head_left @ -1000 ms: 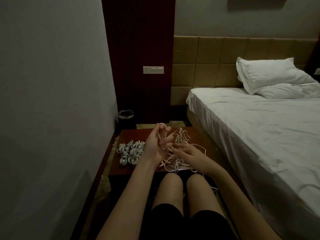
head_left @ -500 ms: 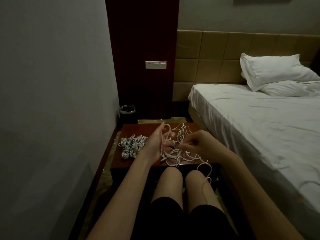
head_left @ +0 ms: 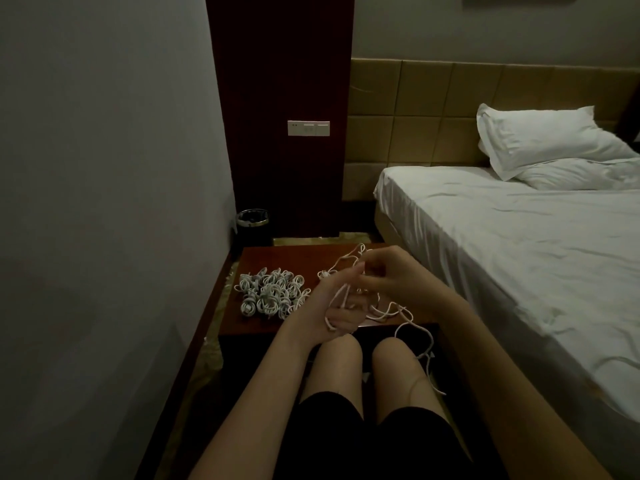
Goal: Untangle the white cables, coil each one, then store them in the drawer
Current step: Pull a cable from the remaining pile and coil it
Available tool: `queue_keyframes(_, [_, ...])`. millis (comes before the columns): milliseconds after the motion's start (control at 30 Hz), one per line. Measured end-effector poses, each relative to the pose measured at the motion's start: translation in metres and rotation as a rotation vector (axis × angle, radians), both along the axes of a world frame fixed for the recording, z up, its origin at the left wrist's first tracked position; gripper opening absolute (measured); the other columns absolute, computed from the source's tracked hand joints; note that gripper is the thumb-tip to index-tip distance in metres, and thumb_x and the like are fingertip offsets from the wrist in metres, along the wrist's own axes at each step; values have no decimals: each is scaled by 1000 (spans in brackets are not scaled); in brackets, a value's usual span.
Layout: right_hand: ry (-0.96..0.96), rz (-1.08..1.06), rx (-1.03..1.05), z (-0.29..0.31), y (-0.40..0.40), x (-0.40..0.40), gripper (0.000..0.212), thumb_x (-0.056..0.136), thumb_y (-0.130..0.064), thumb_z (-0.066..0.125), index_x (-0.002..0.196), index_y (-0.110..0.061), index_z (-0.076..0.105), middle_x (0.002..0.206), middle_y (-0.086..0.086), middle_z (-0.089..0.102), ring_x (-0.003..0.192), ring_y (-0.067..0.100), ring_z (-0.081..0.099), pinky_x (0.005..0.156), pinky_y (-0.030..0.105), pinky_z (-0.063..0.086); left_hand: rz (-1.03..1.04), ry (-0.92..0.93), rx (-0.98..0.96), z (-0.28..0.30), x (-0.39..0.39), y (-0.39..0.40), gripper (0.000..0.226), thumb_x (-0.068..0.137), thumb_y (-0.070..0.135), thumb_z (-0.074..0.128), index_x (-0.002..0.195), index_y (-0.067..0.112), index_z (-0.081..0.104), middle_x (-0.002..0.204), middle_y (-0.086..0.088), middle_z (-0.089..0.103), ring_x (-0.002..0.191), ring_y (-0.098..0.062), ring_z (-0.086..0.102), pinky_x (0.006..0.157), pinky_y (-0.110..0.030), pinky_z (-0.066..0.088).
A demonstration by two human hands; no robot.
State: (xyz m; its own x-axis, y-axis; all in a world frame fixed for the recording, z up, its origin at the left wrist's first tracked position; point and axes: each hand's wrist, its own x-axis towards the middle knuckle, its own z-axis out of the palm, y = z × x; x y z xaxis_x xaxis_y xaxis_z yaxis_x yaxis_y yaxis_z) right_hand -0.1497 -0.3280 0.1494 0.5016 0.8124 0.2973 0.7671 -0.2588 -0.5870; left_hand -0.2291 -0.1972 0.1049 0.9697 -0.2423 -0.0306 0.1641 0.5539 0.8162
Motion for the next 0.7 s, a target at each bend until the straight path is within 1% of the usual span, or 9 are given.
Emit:
queue_keyframes(100, [148,36,99,5,-13,1,2,86,-16,68,84,-17,69,78,2,69,71,13,67,68,25,55,-106,-38,56,-4,-2,5,30,76,40,78,87,20,59,57,10,42,30,4,29,30,-9,18])
queue_keyframes(233, [199,-108,284,-1,-9,3,14,79,-23,76,81,-12,68,66,8,64,55,13,58,53,24,49,-78,-78,173,1,-2,0,26,93,39,52,95,14,47,56,9,39,32,3,26,31,-12,17])
queue_keyframes(300, [282,-141,380,-4,-12,6,9,82,-22,72,80,-14,69,69,13,66,59,16,61,55,27,51,25,-85,159,4,-4,0,32,96,42,46,97,10,51,55,8,37,34,1,26,32,-12,20])
queue_keyframes(367, [261,-167,416,-8,-15,5,4,87,-16,68,83,-18,70,76,7,70,66,16,66,58,22,53,224,-49,234,5,-3,1,39,99,41,39,102,8,60,57,6,45,40,-2,37,39,-14,30])
queue_keyframes(433, [162,-225,417,-14,-14,0,4,88,-14,67,88,-13,71,80,5,72,70,16,68,62,18,53,430,-49,477,3,0,-2,42,103,41,32,102,16,65,73,6,65,62,-6,59,56,-18,45])
queue_keyframes(467, [112,-256,424,-17,-12,-3,5,87,-15,68,90,-12,72,80,4,72,69,14,68,63,18,54,476,-61,522,3,2,-4,43,104,41,29,106,19,66,86,5,70,75,-6,65,64,-20,49])
queue_keyframes(533, [65,-291,454,-26,-5,-7,4,86,-16,70,88,-13,72,76,-1,71,67,10,67,63,22,55,479,-76,377,3,4,-10,44,105,38,27,122,17,62,108,-1,70,91,-7,67,75,-21,51])
queue_keyframes(600, [45,-297,456,-35,2,-11,3,87,-16,69,85,-17,69,72,-10,67,65,3,65,61,17,52,469,-74,143,6,5,-14,45,106,36,25,128,14,57,119,-6,68,104,-14,66,86,-27,52])
queue_keyframes(700, [100,-270,417,-45,10,-16,3,88,-16,68,87,-17,70,68,-17,65,63,-2,65,58,11,48,522,-30,-41,7,6,-13,41,106,35,26,109,11,59,110,-8,72,102,-21,68,93,-37,51])
